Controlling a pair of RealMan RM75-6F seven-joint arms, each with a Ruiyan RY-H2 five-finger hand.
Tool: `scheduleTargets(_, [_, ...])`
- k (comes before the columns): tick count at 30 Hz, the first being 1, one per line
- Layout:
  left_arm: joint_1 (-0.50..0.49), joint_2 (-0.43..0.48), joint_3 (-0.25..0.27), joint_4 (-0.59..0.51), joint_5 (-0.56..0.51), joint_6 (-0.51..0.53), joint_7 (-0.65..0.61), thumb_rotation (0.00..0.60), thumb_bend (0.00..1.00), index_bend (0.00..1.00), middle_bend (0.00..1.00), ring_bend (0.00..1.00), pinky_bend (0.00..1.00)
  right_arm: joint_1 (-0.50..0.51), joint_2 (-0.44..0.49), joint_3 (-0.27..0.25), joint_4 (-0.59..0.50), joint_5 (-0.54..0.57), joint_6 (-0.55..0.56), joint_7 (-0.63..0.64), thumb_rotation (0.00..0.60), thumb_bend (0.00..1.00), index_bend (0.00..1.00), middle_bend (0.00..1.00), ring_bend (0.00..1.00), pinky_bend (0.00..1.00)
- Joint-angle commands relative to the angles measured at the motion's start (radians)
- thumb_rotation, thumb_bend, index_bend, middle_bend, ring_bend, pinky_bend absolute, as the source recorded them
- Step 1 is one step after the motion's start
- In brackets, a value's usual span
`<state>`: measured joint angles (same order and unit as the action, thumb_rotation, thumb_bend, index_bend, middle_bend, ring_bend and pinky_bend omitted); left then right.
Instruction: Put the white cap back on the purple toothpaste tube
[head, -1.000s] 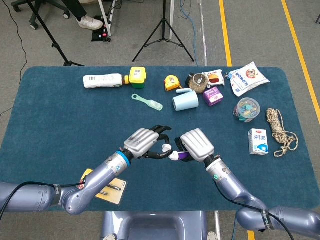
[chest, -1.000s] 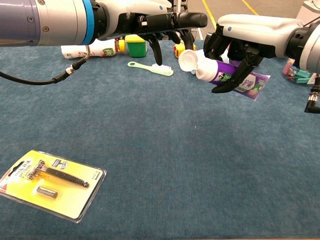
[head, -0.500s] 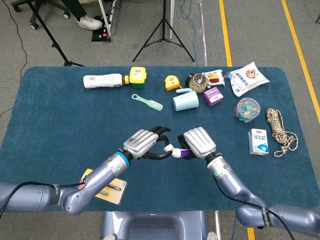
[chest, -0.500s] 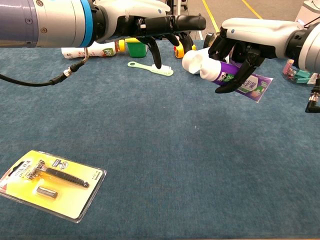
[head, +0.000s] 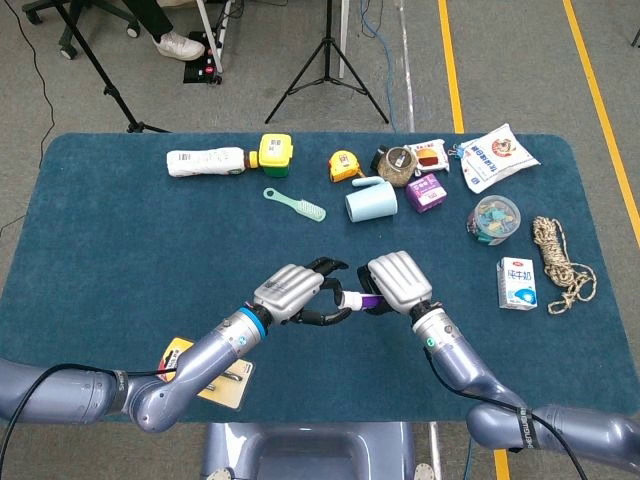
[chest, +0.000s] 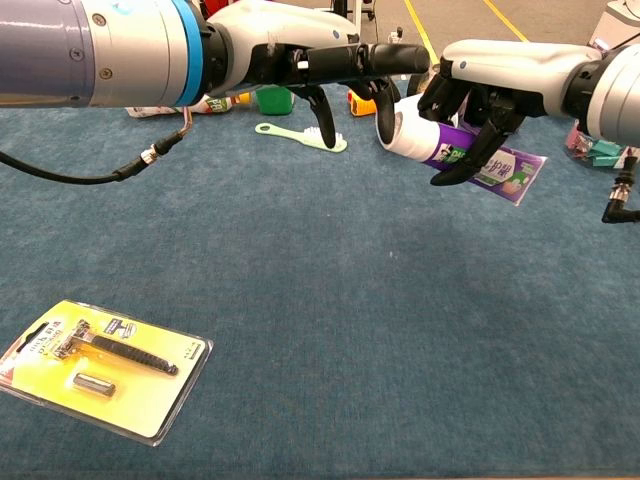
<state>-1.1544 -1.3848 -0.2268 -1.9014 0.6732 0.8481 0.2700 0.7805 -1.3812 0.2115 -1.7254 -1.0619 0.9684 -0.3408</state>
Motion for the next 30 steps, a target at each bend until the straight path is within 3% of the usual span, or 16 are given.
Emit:
scheduleTargets(1, [0.000,0.004,-0.001,-0.006,0.001,0.005,0.001,0.075,0.24,0.35,0.11,0.06,0.32,0.001,-0.001,0.000,0.000,0.010,-0.001,0.000,0.600,0.26,0.87,0.92,1.00,0.98])
scheduleTargets(8, [0.044,0.052,0.003,-0.040,0.074,0.087,0.007,0.069,0.24,0.32,0.11,0.07,0.32,-0.008,-0.001,0.007,-0.015,0.058,-0.015,0.052,0.600,0.26,0.86,0.92,1.00,0.98])
scheduleTargets(14, [0.075,0.066,0.019,-0.019,0.140,0.153,0.048,0.000,0.24,0.28,0.11,0.07,0.31,-0.010,0.003,0.027,-0.045,0.100,-0.045,0.125,0.600,0.26,0.87,0.92,1.00,0.98])
scheduleTargets(22, [0.069,0.058,-0.006,0.007,0.118,0.116,0.033,0.000,0.17,0.20,0.06,0.03,0.20,0.000,0.012,0.053,-0.083,0.160,-0.094,0.207,0.600,0.26,0.86,0.92,1.00,0.98])
scheduleTargets(30, [0.051,0.022,-0.030,0.042,0.106,0.087,0.019,0.000,0.10,0.15,0.02,0.00,0.15,0.004,0.014,0.069,-0.089,0.218,-0.112,0.264,0.600,0.26,0.86,0.92,1.00,0.98])
